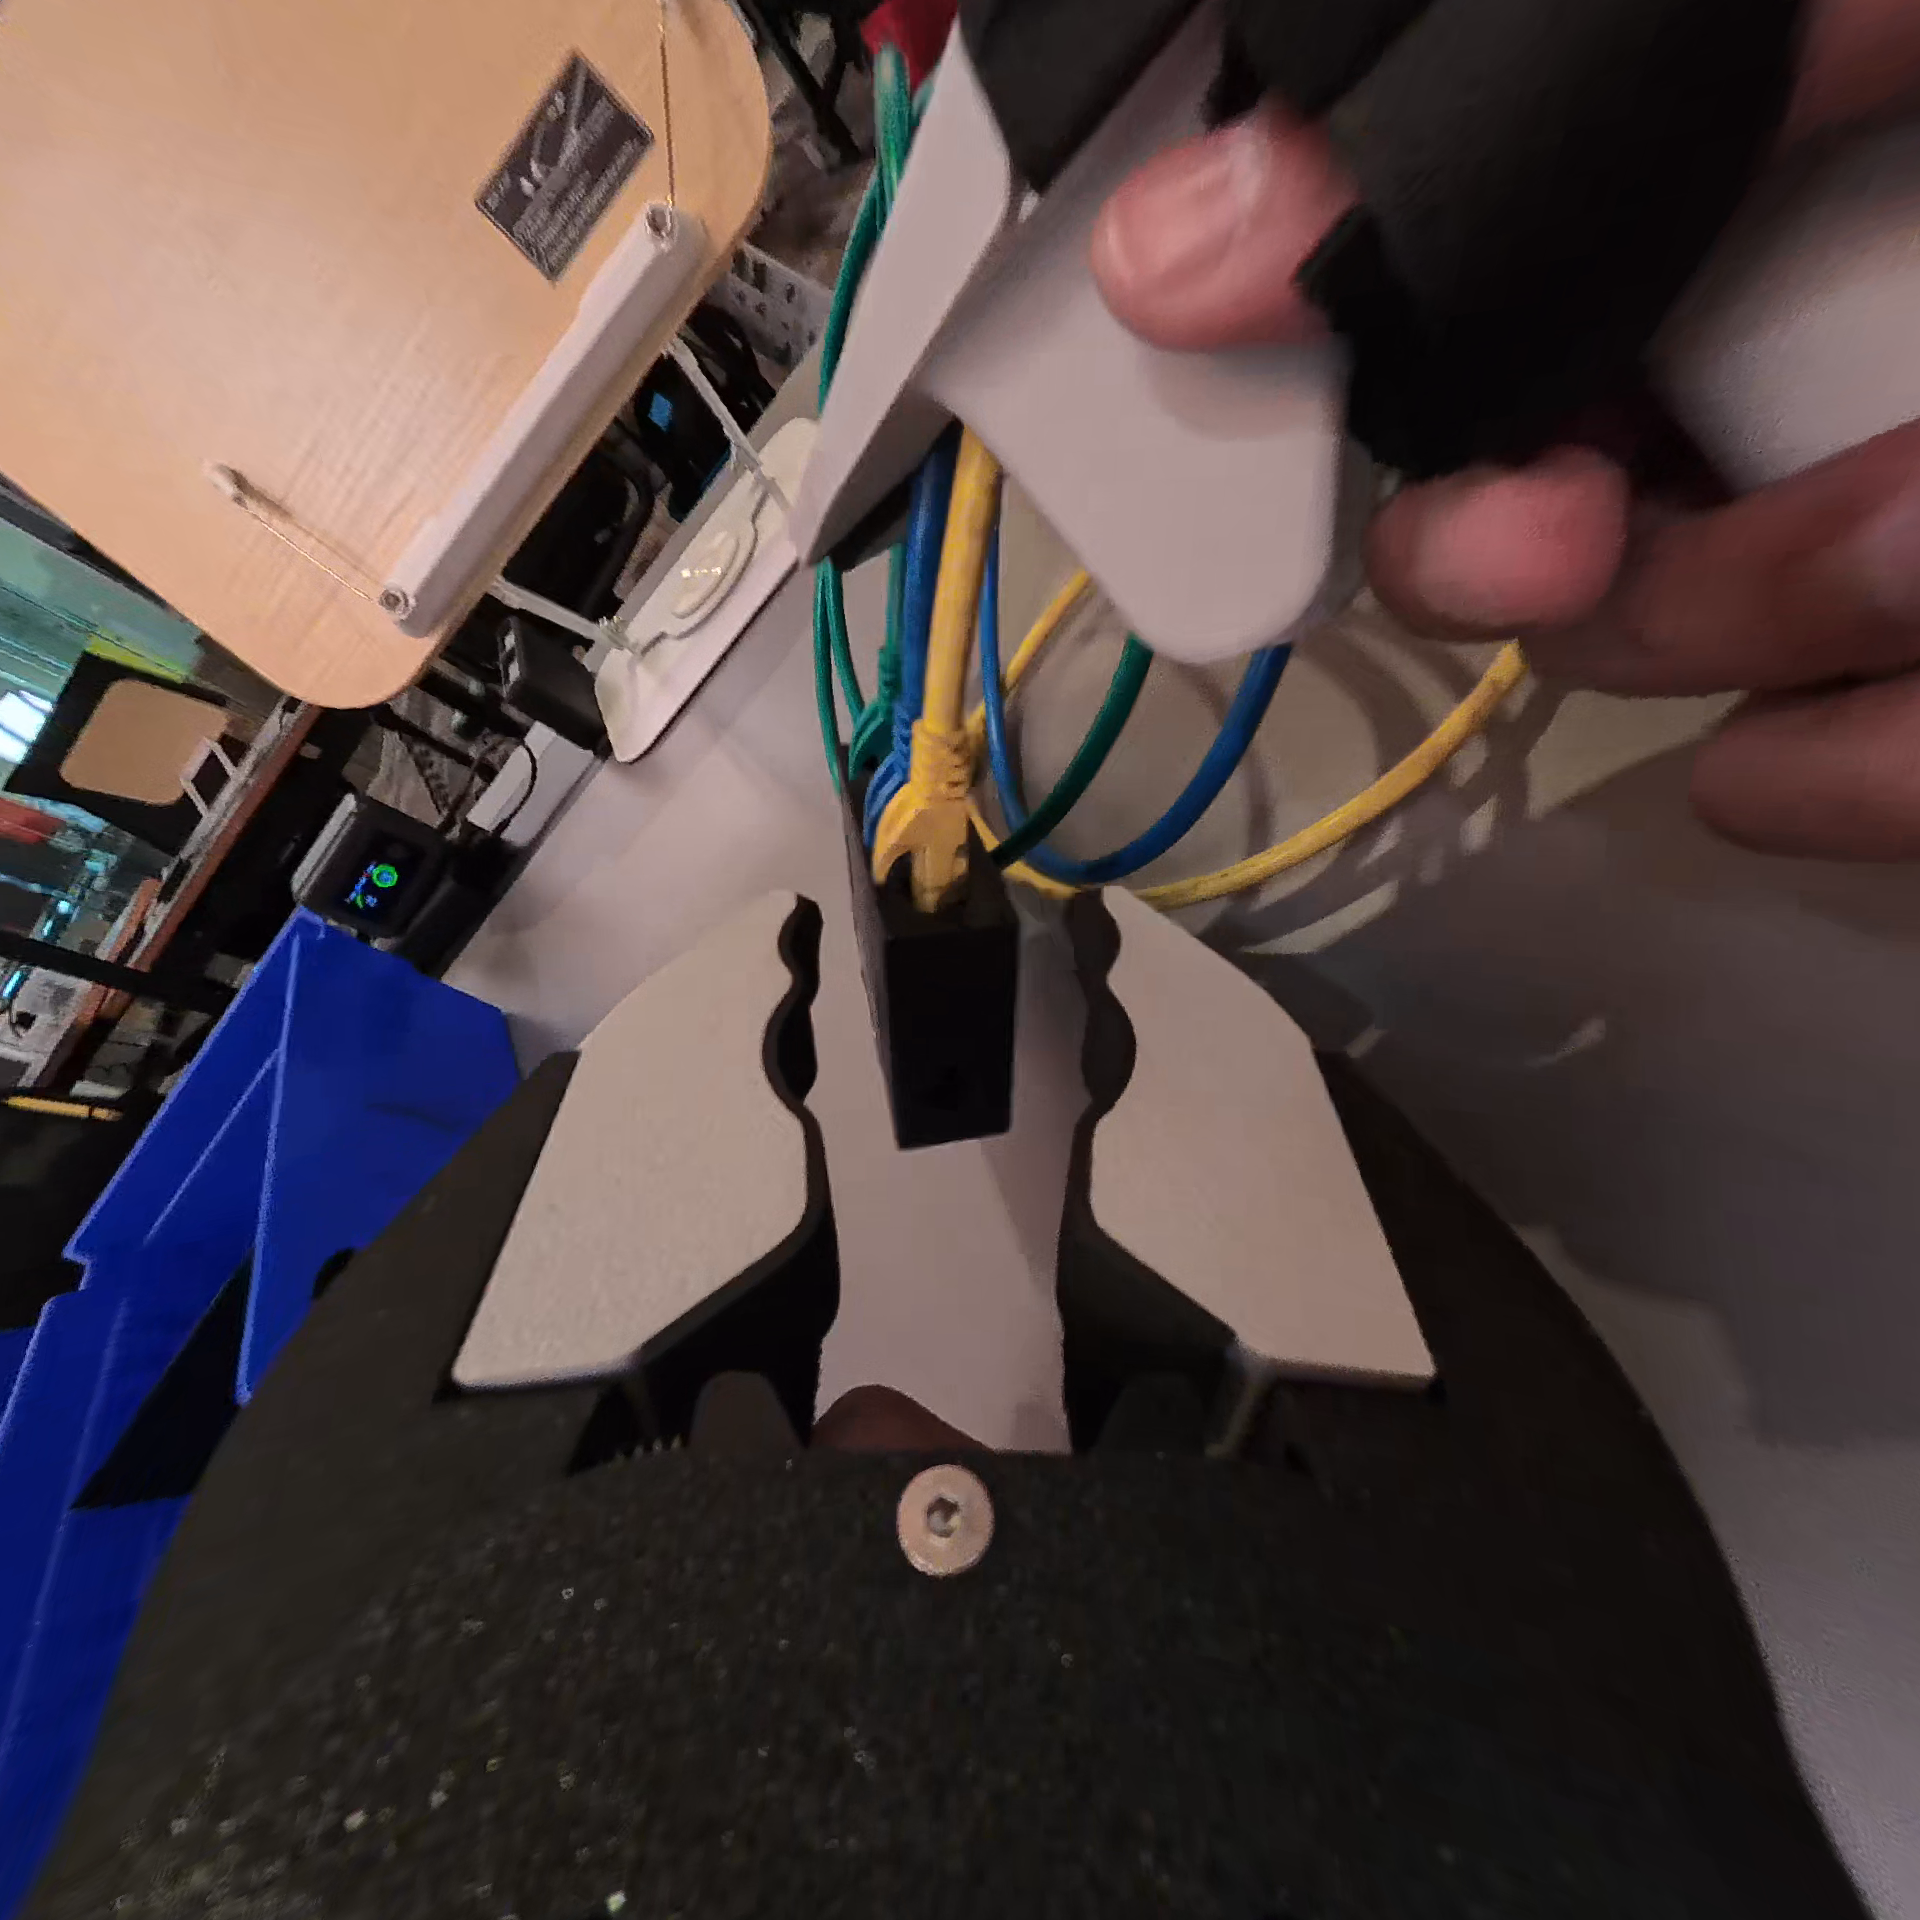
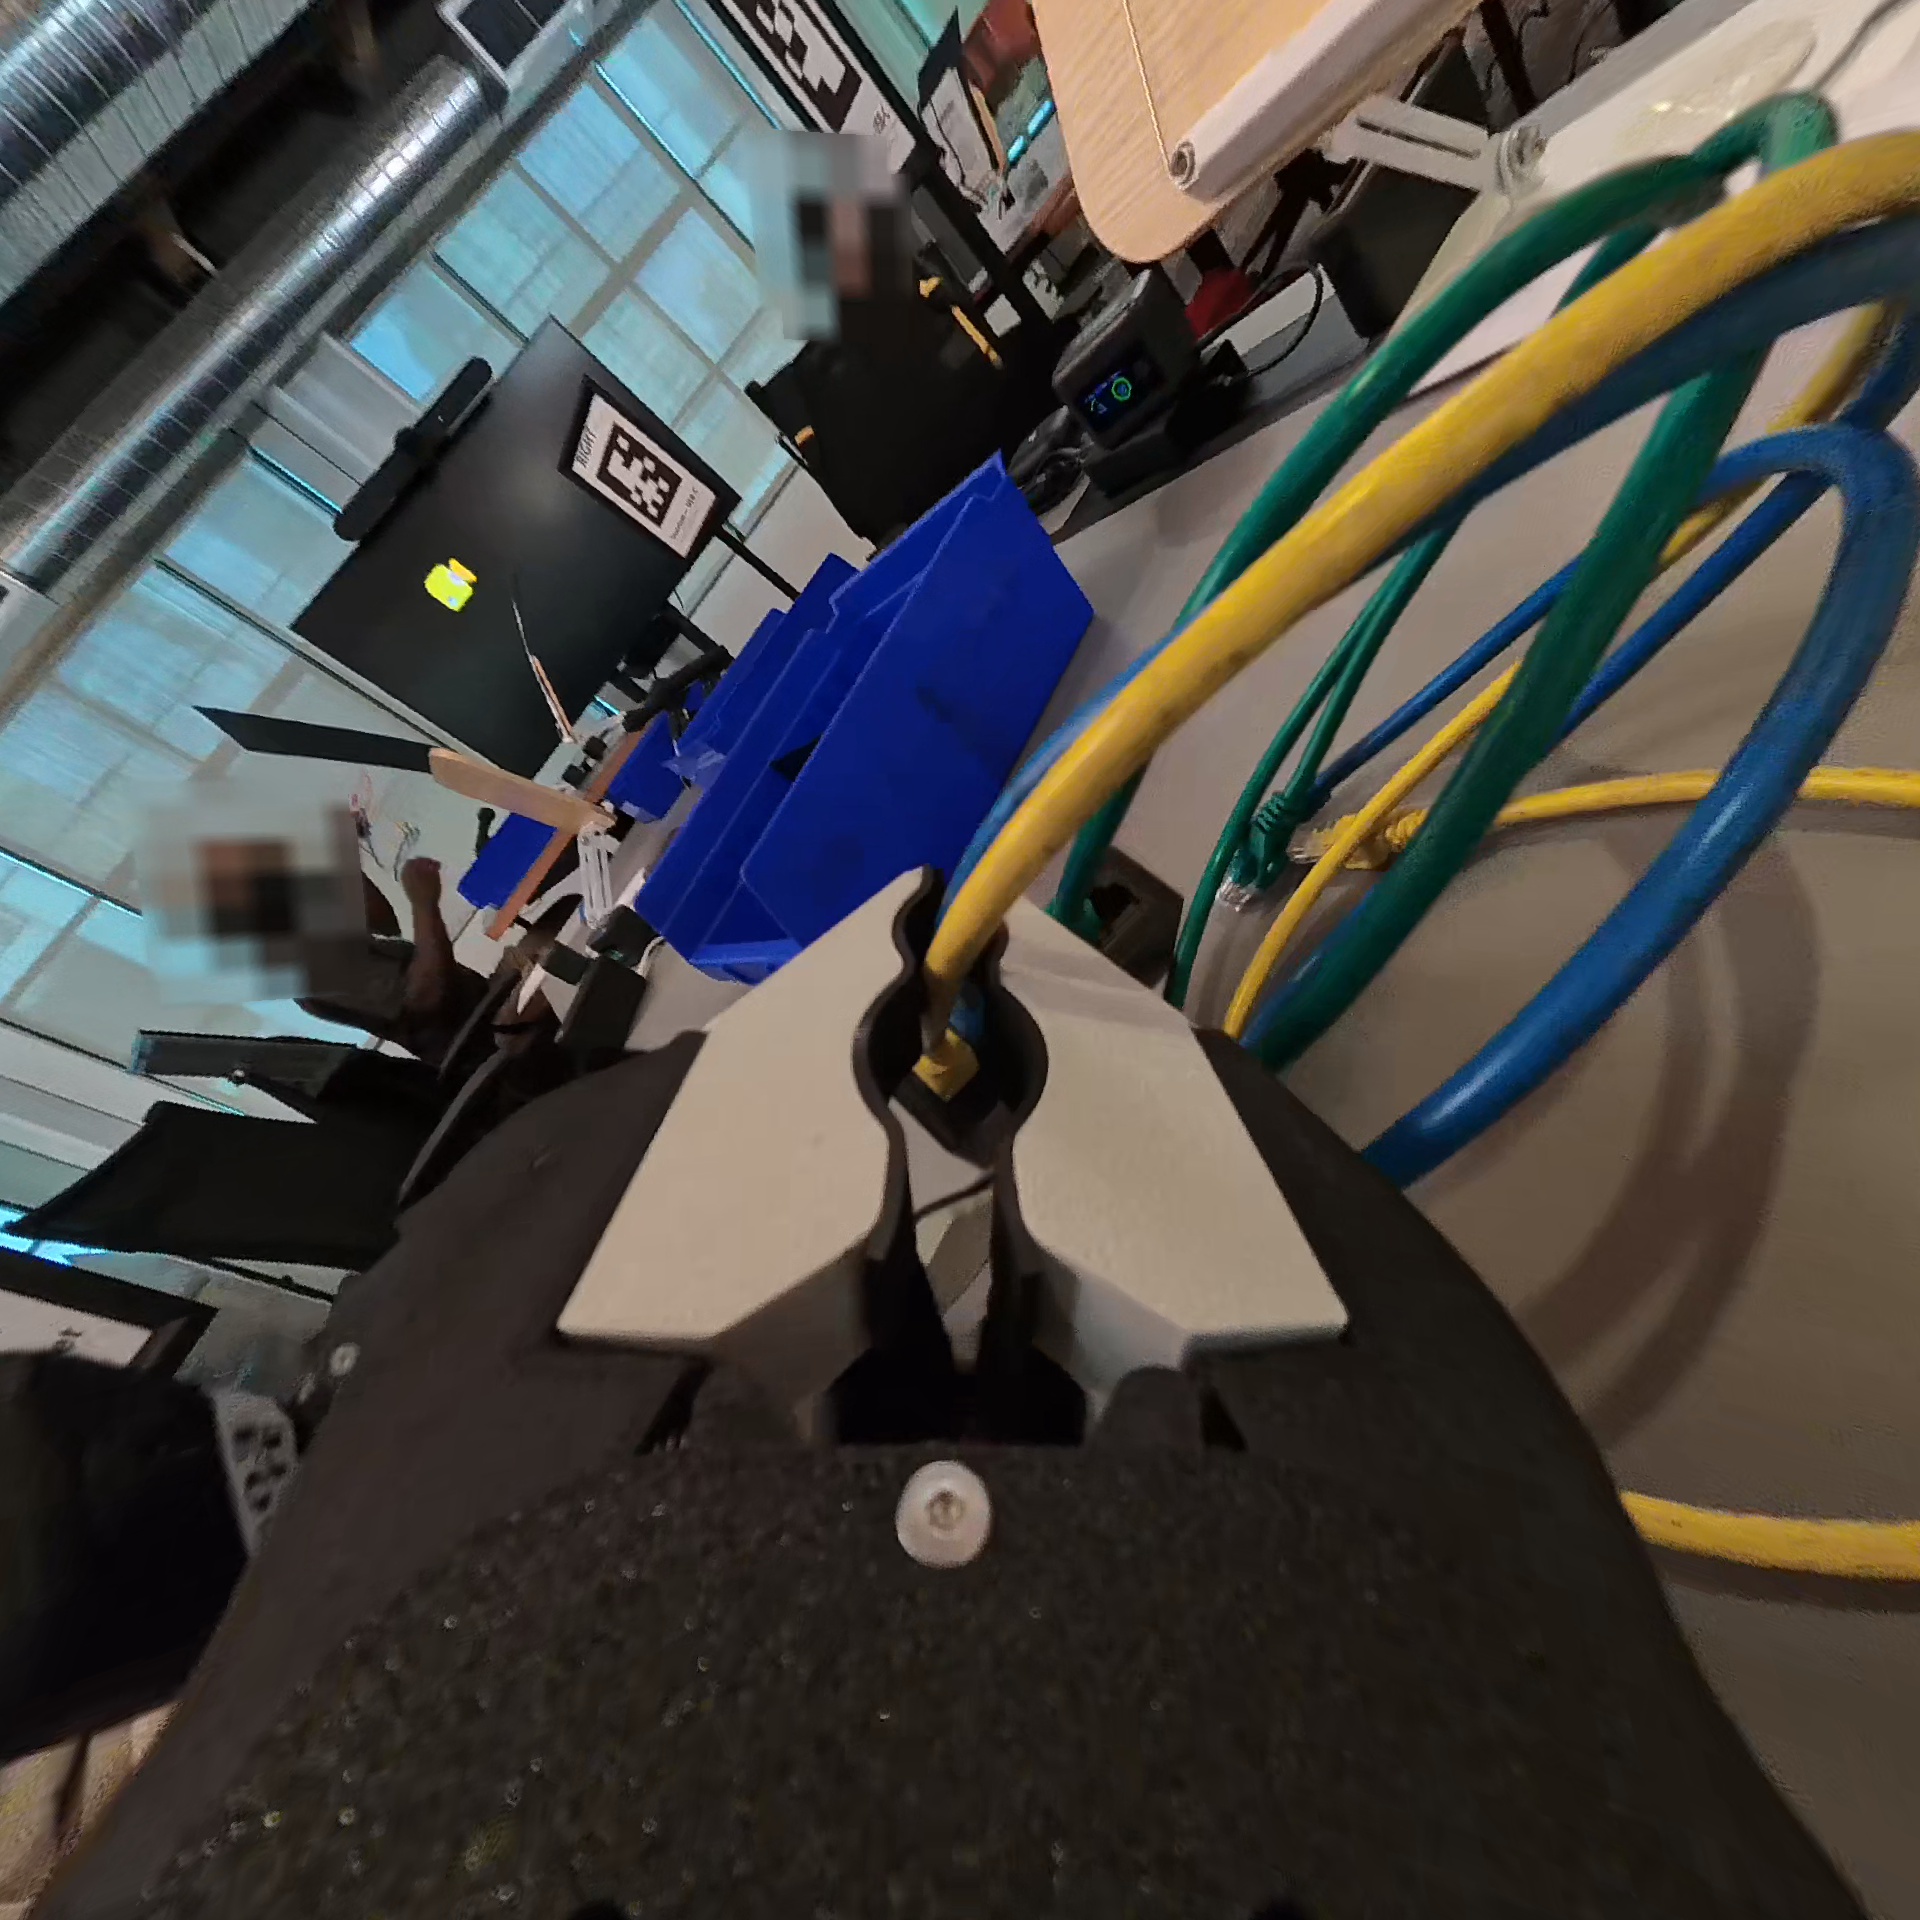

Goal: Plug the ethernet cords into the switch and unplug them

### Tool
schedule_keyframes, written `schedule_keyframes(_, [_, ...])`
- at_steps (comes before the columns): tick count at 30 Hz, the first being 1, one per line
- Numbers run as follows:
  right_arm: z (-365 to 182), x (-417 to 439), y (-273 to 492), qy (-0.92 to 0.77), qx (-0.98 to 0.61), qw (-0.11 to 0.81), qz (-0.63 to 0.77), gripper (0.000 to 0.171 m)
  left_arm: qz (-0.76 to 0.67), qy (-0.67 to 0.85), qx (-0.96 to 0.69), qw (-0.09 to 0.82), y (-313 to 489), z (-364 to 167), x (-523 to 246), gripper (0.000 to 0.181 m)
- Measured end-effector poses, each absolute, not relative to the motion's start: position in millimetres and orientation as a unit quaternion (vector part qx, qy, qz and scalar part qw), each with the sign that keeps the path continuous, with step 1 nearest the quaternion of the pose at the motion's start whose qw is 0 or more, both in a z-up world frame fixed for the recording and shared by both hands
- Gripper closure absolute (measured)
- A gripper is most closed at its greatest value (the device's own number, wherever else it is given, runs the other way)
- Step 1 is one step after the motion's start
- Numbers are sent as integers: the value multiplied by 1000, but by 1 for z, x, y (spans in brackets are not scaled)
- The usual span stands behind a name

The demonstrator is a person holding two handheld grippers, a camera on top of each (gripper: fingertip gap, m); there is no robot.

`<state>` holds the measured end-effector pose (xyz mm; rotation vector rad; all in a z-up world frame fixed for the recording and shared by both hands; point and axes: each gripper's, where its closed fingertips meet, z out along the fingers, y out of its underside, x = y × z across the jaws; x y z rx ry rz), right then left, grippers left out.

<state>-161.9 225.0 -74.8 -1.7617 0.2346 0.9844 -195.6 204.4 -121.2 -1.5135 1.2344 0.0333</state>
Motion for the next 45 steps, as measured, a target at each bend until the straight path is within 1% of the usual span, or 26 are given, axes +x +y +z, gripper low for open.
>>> schedule_keyframes(1, [-73, -161, 226, 97, -733, 533, 411, 168, 7, 522, -638, 567, 200, -119, -194, 133])
schedule_keyframes(3, [-71, -159, 226, 98, -729, 538, 410, 168, -6, 523, -636, 567, 190, -120, -189, 126])
schedule_keyframes(7, [-69, -159, 225, 98, -730, 532, 419, 167, 10, 489, -654, 576, 200, -119, -194, 127])
schedule_keyframes(11, [-68, -161, 221, 98, -727, 528, 429, 168, 6, 477, -670, 568, 218, -120, -202, 131])
schedule_keyframes(12, [-70, -162, 221, 97, -727, 525, 431, 168, 11, 480, -668, 568, 220, -121, -203, 136])
schedule_keyframes(13, [-71, -163, 220, 96, -728, 522, 435, 168, 16, 486, -665, 567, 222, -122, -204, 147])
schedule_keyframes(14, [-73, -165, 220, 95, -729, 517, 438, 168, 23, 492, -660, 568, 224, -123, -205, 150])
schedule_keyframes(19, [-83, -179, 215, 83, -737, 475, 474, 168, 83, 533, -619, 572, 239, -131, -212, 152])
schedule_keyframes(23, [-83, -186, 211, 61, -741, 449, 496, 168, 121, 581, -536, 600, 242, -128, -211, 154])
schedule_keyframes(26, [-82, -184, 209, 54, -740, 431, 514, 169, 105, 603, -506, 607, 240, -126, -207, 154])
schedule_keyframes(29, [-82, -182, 208, 51, -735, 415, 534, 168, 79, 607, -515, 600, 239, -129, -203, 154])
schedule_keyframes(33, [-89, -180, 207, 47, -739, 399, 540, 168, 83, 615, -523, 585, 241, -135, -202, 154])
schedule_keyframes(34, [-87, -180, 206, 32, -738, 405, 539, 166, 90, 615, -517, 589, 241, -133, -202, 154])
schedule_keyframes(35, [-83, -181, 202, 6, -735, 415, 536, 159, 98, 618, -506, 594, 242, -130, -201, 154])
schedule_keyframes(37, [-76, -185, 189, -64, -727, 433, 529, 135, 119, 627, -475, 606, 240, -126, -200, 154])
schedule_keyframes(38, [-75, -187, 181, -96, -724, 439, 523, 126, 130, 632, -456, 613, 238, -125, -199, 154])
schedule_keyframes(42, [-85, -186, 163, -158, -740, 440, 483, 114, 152, 649, -417, 618, 229, -129, -193, 154])
schedule_keyframes(43, [-84, -184, 161, -159, -733, 449, 485, 114, 154, 646, -415, 622, 227, -128, -192, 154])
schedule_keyframes(45, [-80, -181, 163, -161, -709, 496, 475, 115, 157, 629, -418, 636, 227, -122, -191, 154])
